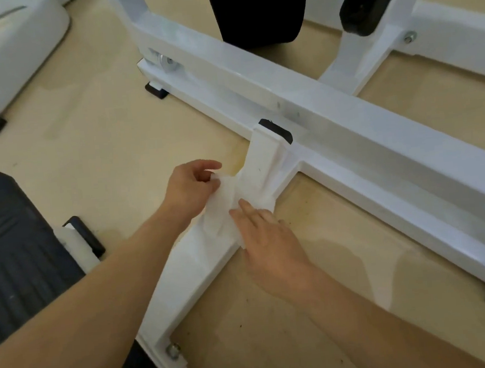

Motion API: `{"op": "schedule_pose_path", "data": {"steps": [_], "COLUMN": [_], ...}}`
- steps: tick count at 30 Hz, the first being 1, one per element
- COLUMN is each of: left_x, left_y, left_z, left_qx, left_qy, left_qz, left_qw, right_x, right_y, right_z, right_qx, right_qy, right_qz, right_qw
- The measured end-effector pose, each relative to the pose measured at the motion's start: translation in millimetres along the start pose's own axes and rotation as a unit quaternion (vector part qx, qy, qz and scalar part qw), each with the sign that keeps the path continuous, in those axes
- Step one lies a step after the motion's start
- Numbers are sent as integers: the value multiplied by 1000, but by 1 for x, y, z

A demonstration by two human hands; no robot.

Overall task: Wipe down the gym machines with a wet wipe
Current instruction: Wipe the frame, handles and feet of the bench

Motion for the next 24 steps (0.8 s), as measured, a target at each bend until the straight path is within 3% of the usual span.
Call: {"op": "schedule_pose_path", "data": {"steps": [3, 4, 7, 12, 19, 21, 24], "left_x": [-14, -24, -51, -48, -58, -71, -79], "left_y": [-11, -18, -15, 8, -7, -10, -9], "left_z": [2, 0, -20, -18, -27, -32, -37], "left_qx": [74, 105, 210, 287, 342, 333, 360], "left_qy": [-149, -159, -32, 27, 3, -40, -109], "left_qz": [-87, -142, -261, -235, -263, -297, -382], "left_qw": [982, 971, 942, 928, 902, 894, 844], "right_x": [1, 2, 3, -12, -26, -30, -30], "right_y": [5, 5, 6, 7, -8, -18, -39], "right_z": [-6, -8, -12, -21, -17, -16, -11], "right_qx": [-23, -18, 20, 131, 141, 120, 68], "right_qy": [8, -1, -30, -7, -54, -64, -94], "right_qz": [-5, -16, -32, -73, -45, -43, -62], "right_qw": [1000, 1000, 999, 989, 987, 990, 991]}}
Point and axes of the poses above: each hand's wrist, its own x-axis towards the middle knuckle, its own z-axis out of the back of the hand, y = z × x, the point moved 4 cm from there along x, towards the middle knuckle, and after that the axes turned 9 degrees about -y, right-handed, at the moved point
